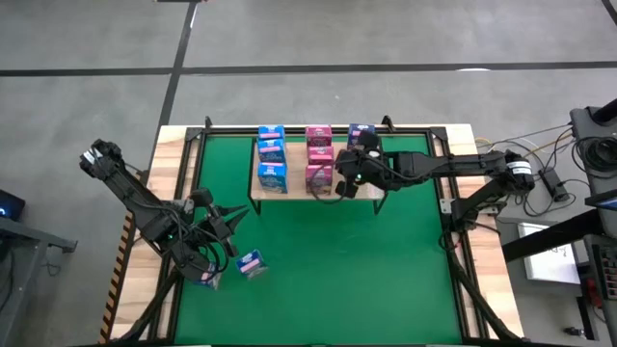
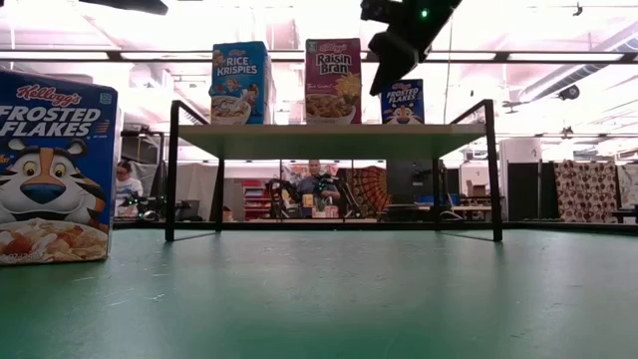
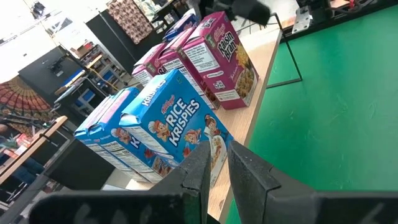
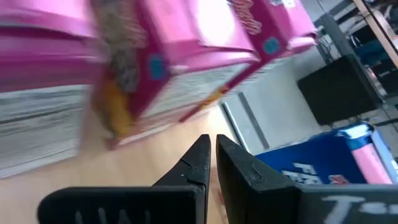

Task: Stack cereal on shelf
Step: Put the violet cereal box, aligned with the other violet cereal box on the shelf

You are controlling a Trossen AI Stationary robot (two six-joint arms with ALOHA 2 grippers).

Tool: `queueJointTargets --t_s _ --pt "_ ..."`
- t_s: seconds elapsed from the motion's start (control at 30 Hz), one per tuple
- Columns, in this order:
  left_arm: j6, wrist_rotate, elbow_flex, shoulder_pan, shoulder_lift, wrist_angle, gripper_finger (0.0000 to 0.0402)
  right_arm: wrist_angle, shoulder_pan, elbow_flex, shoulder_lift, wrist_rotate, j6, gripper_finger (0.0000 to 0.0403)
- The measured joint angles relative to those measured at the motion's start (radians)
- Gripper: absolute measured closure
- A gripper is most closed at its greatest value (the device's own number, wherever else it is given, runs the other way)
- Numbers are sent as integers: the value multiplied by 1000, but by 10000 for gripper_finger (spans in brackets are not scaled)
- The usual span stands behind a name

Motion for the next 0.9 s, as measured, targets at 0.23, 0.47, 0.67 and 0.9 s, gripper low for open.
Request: queueJointTargets --t_s 0.23,0.47,0.67,0.9 --pt "2 0 0 0 0 0 362 39 -24 0 0 -78 -4 385" --pt "3 0 0 0 0 0 362 125 -25 0 0 -119 -43 385" --pt "3 0 0 0 0 0 362 133 -25 0 0 -132 -47 385" --pt "4 0 0 0 0 0 362 129 -22 28 -7 -103 -59 385"
